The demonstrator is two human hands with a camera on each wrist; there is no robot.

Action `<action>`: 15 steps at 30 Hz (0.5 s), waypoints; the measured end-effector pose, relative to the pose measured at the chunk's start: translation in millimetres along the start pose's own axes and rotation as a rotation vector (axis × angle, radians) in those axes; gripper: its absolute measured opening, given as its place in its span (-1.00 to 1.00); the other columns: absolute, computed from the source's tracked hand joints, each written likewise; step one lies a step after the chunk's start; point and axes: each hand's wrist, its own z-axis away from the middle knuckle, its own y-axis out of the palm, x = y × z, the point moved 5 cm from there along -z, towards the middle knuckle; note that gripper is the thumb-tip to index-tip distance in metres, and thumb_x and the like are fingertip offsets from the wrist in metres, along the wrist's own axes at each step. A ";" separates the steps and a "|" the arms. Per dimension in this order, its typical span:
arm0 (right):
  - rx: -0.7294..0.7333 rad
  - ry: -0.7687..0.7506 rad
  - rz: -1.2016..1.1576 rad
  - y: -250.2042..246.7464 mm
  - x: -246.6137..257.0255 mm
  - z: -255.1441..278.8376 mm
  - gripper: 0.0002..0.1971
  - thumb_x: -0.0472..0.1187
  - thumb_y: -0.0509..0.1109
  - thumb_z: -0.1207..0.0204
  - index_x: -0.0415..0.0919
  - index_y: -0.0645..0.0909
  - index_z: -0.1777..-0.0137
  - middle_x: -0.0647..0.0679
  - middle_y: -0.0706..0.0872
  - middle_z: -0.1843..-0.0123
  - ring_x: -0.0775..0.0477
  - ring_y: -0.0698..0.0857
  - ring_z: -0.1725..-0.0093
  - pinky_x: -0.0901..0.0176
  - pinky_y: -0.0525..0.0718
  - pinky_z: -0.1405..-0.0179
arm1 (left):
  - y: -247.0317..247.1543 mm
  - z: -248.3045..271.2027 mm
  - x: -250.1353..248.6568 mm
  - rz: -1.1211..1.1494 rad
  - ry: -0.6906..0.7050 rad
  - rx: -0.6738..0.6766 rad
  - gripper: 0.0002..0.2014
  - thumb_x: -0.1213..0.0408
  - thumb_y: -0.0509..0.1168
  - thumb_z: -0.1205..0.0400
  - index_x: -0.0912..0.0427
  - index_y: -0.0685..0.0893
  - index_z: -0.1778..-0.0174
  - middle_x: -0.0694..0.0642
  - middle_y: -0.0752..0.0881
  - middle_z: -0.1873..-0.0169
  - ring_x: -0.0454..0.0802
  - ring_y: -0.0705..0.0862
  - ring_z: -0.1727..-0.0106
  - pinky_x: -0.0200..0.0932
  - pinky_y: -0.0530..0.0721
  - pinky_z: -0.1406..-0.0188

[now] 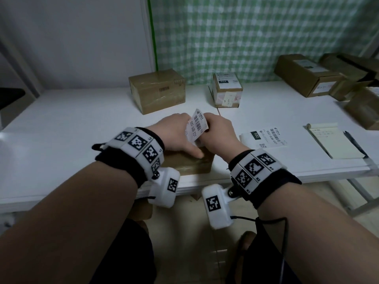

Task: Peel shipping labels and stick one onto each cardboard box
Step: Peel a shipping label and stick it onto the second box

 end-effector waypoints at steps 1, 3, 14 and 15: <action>0.000 -0.005 -0.008 0.2 -0.7 -0.3 -0.82 -0.28 0.39 -0.39 -0.04 0.62 0.04 -0.07 0.75 0.01 -0.12 0.64 0.02 0.17 0.51 0.15 | 2.8 -1.1 -2.1 0.023 0.004 -0.037 -0.20 -0.09 0.63 -0.19 0.19 0.50 -0.26 0.08 0.62 -0.11 0.01 0.55 -0.04 -0.16 0.48 0.05; -0.004 -0.022 -0.012 0.2 -1.5 -0.7 -0.85 -0.28 0.36 -0.41 0.01 0.53 0.14 -0.01 0.67 0.13 -0.07 0.56 0.12 0.19 0.44 0.19 | 7.2 -3.3 -1.6 0.032 0.002 -0.082 -0.18 -0.11 0.62 -0.16 0.20 0.48 -0.24 0.09 0.57 -0.08 0.01 0.50 -0.02 -0.15 0.44 0.08; -0.077 0.043 -0.118 -15.4 -32.8 -8.6 -0.77 -0.32 0.25 -0.53 -0.02 0.56 0.29 0.08 0.53 0.46 0.11 0.52 0.43 0.49 0.41 0.52 | 8.8 -4.1 4.4 -0.002 -0.052 -0.063 -0.02 -0.18 0.60 -0.14 0.13 0.38 -0.42 0.05 0.49 -0.24 -0.07 0.42 -0.09 -0.16 0.43 -0.07; -0.074 0.068 -0.119 -17.2 -38.5 -8.3 -0.78 -0.34 0.25 -0.52 -0.04 0.57 0.27 0.08 0.53 0.45 0.15 0.50 0.44 0.51 0.40 0.53 | 8.7 -3.6 4.0 0.004 -0.056 -0.059 -0.01 -0.18 0.60 -0.14 0.13 0.36 -0.43 0.06 0.48 -0.25 -0.07 0.41 -0.10 -0.16 0.42 -0.07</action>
